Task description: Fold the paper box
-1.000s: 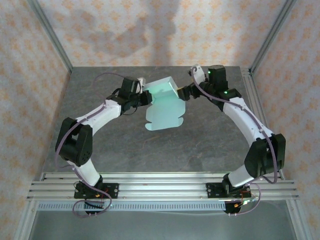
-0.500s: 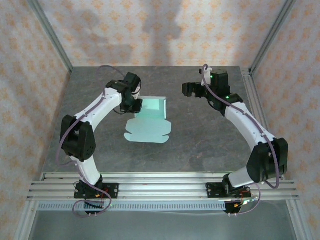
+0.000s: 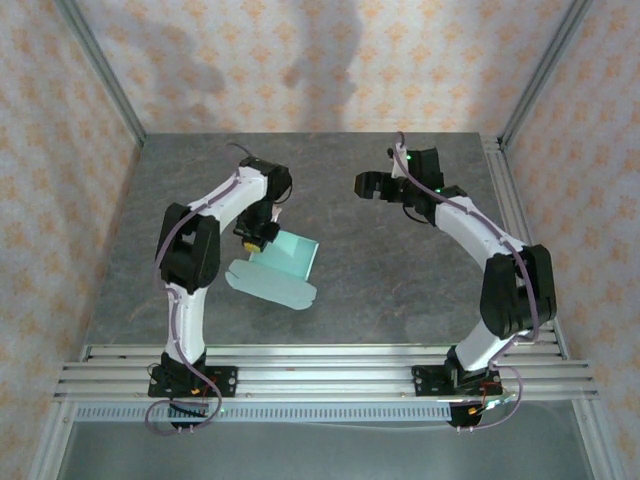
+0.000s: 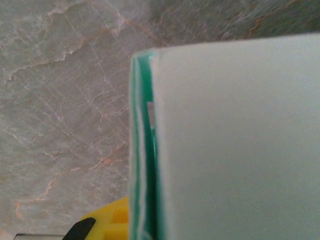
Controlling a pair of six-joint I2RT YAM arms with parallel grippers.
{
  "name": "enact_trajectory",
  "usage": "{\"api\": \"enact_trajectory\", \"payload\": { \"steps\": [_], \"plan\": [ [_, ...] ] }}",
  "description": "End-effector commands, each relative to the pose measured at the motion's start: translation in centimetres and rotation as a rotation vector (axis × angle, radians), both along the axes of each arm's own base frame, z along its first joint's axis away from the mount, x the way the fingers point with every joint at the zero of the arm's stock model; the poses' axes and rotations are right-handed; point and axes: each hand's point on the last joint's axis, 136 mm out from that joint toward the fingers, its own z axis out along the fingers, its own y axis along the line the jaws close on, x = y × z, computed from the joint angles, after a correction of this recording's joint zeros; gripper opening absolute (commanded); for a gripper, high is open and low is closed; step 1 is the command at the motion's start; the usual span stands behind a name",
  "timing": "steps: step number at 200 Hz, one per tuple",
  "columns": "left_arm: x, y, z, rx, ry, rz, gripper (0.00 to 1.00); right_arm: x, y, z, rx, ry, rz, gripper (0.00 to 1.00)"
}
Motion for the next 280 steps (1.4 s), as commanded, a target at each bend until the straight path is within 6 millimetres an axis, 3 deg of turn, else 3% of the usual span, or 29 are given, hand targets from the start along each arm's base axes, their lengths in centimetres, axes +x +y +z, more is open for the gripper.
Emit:
{"api": "enact_trajectory", "payload": {
  "steps": [1,46,75,109,122,160,176,196,222,248,280],
  "plan": [
    [-1.1,0.7,0.9,0.058,0.076,-0.066,0.01,-0.2,0.7,0.4,0.004,-0.022,0.027,0.99],
    [-0.4,0.9,-0.6,0.116,0.129,-0.086,0.0,-0.5,0.0,-0.1,-0.04,-0.034,0.02,0.99],
    [-0.1,0.6,-0.7,0.123,0.128,-0.095,0.15,-0.6,0.2,-0.6,-0.04,-0.026,0.032,1.0],
    [0.7,0.2,-0.1,0.107,0.078,-0.092,0.2,-0.6,0.5,-0.5,-0.04,-0.031,0.042,1.0],
    [1.0,-0.2,0.3,0.08,0.056,-0.088,0.29,-0.6,0.6,-0.6,-0.044,-0.028,0.047,0.99],
    [1.1,-0.2,0.5,0.083,0.03,-0.087,0.32,-1.1,1.1,-0.6,-0.049,-0.027,0.062,0.99],
    [2.0,-0.5,1.9,0.05,-0.065,-0.066,0.36,-1.5,1.7,-0.4,-0.067,-0.044,0.09,0.99],
    [4.0,-0.7,4.9,-0.022,-0.258,0.011,0.6,-2.2,2.9,-0.4,-0.095,-0.068,0.143,0.99],
    [5.8,0.1,9.6,-0.143,-0.516,0.152,0.82,-3.0,4.9,-0.6,-0.122,-0.095,0.213,0.99],
    [5.2,0.9,13.3,-0.204,-0.656,0.201,0.97,-3.2,7.2,-1.6,-0.142,-0.082,0.254,0.99],
    [3.0,3.0,17.2,-0.205,-0.815,0.256,1.0,-3.9,10.8,-3.8,-0.17,-0.058,0.31,0.99]
  ]
}}
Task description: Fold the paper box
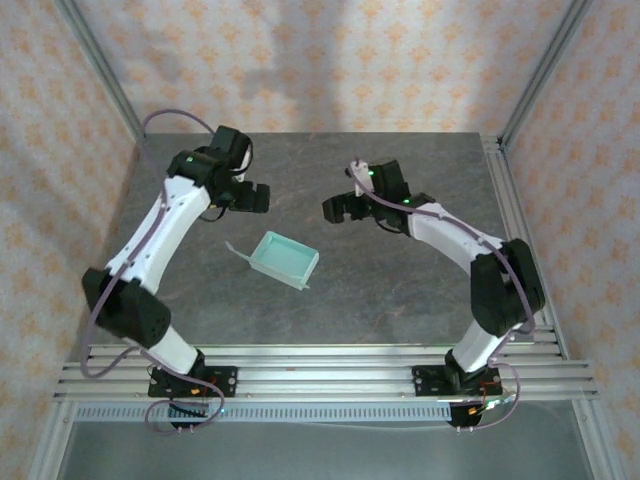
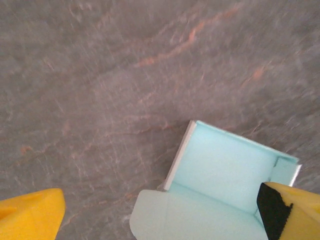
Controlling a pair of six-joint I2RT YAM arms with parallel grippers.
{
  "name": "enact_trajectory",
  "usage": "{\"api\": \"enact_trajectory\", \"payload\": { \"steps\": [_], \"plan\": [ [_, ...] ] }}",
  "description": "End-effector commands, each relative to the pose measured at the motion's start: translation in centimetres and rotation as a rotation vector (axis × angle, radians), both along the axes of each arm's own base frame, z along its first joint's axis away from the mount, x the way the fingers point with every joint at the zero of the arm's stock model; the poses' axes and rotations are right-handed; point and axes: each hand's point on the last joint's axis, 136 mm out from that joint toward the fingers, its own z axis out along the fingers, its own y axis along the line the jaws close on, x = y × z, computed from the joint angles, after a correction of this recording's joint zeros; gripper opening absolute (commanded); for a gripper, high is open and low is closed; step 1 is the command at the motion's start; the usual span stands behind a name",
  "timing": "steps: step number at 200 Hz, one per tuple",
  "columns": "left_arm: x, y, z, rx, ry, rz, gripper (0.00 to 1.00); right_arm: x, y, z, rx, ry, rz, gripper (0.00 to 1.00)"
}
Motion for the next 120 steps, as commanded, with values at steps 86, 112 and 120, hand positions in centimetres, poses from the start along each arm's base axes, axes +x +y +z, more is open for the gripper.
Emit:
{"api": "enact_trajectory", "payload": {
  "steps": [86,112,120],
  "plan": [
    [-8.2,5.1,5.7,-0.042,-0.192,0.096,1.0,-2.6,11.5,-8.5,-0.186,0.045,0.172,0.99],
    [-9.0,4.8,5.3,-0.057,-0.177,0.081,1.0,-2.3,12.2,-10.8,-0.257,0.063,0.137,0.98],
    [-9.1,4.7,5.1,-0.06,-0.169,0.074,1.0,-2.2,12.0,-11.4,-0.279,0.075,0.123,0.96]
  ]
}}
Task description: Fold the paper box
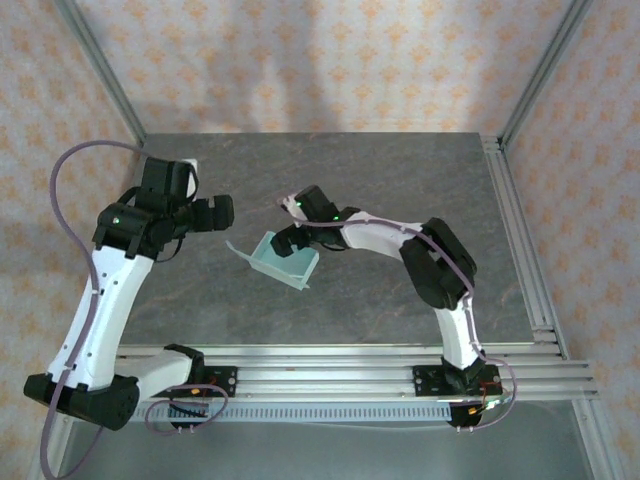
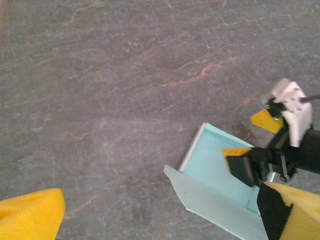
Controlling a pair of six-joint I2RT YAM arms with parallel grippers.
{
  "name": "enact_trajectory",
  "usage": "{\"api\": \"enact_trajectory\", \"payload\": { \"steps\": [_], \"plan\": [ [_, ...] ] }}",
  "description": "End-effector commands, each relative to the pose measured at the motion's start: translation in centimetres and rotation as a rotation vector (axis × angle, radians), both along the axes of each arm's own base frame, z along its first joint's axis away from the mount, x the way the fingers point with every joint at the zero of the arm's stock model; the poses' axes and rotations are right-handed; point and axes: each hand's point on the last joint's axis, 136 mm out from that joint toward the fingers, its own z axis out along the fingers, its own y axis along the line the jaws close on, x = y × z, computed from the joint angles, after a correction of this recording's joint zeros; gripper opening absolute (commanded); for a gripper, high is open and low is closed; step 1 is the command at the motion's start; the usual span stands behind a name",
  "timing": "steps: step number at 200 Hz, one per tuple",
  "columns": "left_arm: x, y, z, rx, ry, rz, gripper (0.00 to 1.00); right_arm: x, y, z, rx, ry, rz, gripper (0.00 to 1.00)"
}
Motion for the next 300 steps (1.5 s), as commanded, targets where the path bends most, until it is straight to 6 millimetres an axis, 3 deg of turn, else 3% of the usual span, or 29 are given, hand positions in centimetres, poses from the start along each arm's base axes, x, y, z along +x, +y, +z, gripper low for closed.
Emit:
{"api": "enact_trajectory", "payload": {
  "steps": [1,19,59,100,120,134,166,188,223,238,256,290,300],
  "plan": [
    [-1.1,0.0,-1.7,0.006,0.071,-0.027,1.0,1.1,-0.9,-1.7,-0.098,-0.003,-0.067,0.96],
    [-1.2,-0.3,-2.1,-0.003,0.082,-0.039,1.0,2.0,-2.1,-2.4,-0.155,-0.016,-0.141,0.93],
    [-0.5,-1.8,-3.5,-0.05,0.133,-0.091,1.0,4.1,-6.4,-1.9,-0.219,-0.047,-0.319,0.87],
    [0.4,-3.4,-3.5,-0.083,0.126,-0.144,1.0,5.8,-13.2,-2.2,-0.216,0.0,-0.555,0.82],
    [0.8,-4.3,-3.7,-0.081,0.131,-0.169,1.0,6.0,-17.5,-2.0,-0.205,0.02,-0.69,0.82],
    [1.3,-5.3,-3.9,-0.08,0.127,-0.2,1.0,5.7,-19.9,-1.7,-0.169,0.036,-0.757,0.83],
    [3.4,-8.6,-4.5,-0.073,0.112,-0.287,1.0,3.7,-21.7,0.8,-0.06,-0.037,-0.72,0.86],
    [5.4,-10.8,-4.5,-0.098,0.053,-0.304,1.0,2.3,-24.4,2.2,-0.043,-0.112,-0.802,0.87],
    [7.4,-12.6,-4.5,-0.191,-0.045,-0.254,1.0,-0.5,-29.4,-0.1,-0.095,-0.062,-0.981,0.82],
    [7.8,-12.4,-4.9,-0.2,-0.06,-0.216,1.0,-1.0,-29.3,-1.3,-0.107,-0.032,-0.957,0.8],
    [7.9,-11.3,-5.0,-0.197,-0.083,-0.143,1.0,-0.7,-27.6,-2.2,-0.074,0.013,-0.894,0.79],
    [6.7,-5.8,-5.0,-0.13,-0.142,0.154,1.0,0.6,-23.3,-2.4,0.014,0.036,-0.822,0.76],
    [6.3,-5.2,-4.9,-0.139,-0.156,0.186,1.0,0.9,-21.8,-2.2,0.021,0.032,-0.795,0.76]
  ]
}}
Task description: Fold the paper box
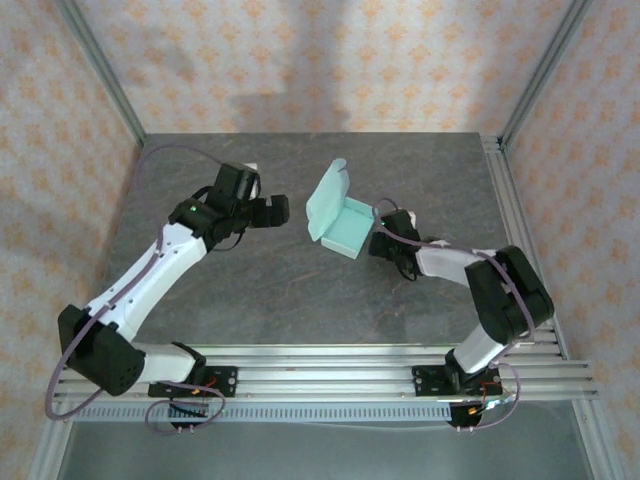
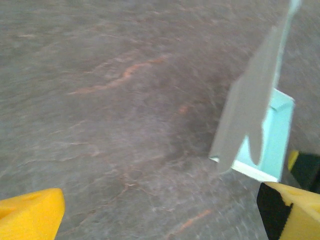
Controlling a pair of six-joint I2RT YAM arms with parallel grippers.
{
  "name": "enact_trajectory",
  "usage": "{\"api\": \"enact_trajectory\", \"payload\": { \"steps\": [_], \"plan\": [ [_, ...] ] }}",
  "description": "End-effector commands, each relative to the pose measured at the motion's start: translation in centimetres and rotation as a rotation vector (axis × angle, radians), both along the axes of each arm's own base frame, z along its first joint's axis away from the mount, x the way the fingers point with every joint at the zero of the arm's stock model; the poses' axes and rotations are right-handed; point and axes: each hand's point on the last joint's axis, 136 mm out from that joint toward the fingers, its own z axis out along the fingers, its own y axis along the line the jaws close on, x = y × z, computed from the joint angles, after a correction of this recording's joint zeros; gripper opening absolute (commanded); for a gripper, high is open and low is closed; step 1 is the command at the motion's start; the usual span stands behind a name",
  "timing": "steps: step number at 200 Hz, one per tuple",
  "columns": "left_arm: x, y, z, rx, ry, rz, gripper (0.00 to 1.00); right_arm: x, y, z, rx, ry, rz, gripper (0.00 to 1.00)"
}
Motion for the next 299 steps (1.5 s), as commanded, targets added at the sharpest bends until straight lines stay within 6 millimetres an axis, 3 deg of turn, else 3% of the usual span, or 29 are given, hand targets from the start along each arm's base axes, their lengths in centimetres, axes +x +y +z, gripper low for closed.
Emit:
{"api": "enact_trajectory", "payload": {
  "steps": [1,38,55,67,96,135,196,299],
  "plan": [
    [-0.4,3.9,2.0,0.001,-0.099,0.237,1.0,1.8,4.5,1.6,0.086,-0.061,0.061,0.76],
    [-0.7,4.0,0.7,-0.011,-0.061,0.246,1.0,2.1,11.0,2.4,0.131,-0.08,0.182,0.77],
    [-0.4,3.8,-0.1,-0.011,-0.036,0.245,1.0,1.7,12.3,3.2,0.156,-0.1,0.216,0.83],
    [-0.2,3.4,-0.5,-0.024,-0.028,0.243,1.0,1.4,11.6,4.3,0.149,-0.137,0.216,0.86],
    [0.2,3.0,-1.3,-0.043,-0.02,0.241,1.0,0.9,7.9,7.3,0.061,-0.214,0.201,0.88],
    [0.7,2.9,-2.5,-0.039,-0.001,0.257,1.0,3.1,5.0,8.9,-0.056,-0.108,0.131,0.78],
    [0.2,4.0,-3.9,0.026,0.018,0.272,1.0,6.0,7.1,7.3,-0.11,-0.041,0.012,0.65],
    [0.5,4.2,-6.0,0.046,0.083,0.255,1.0,7.2,8.5,2.1,-0.148,0.067,-0.02,0.28]
  ]
}}
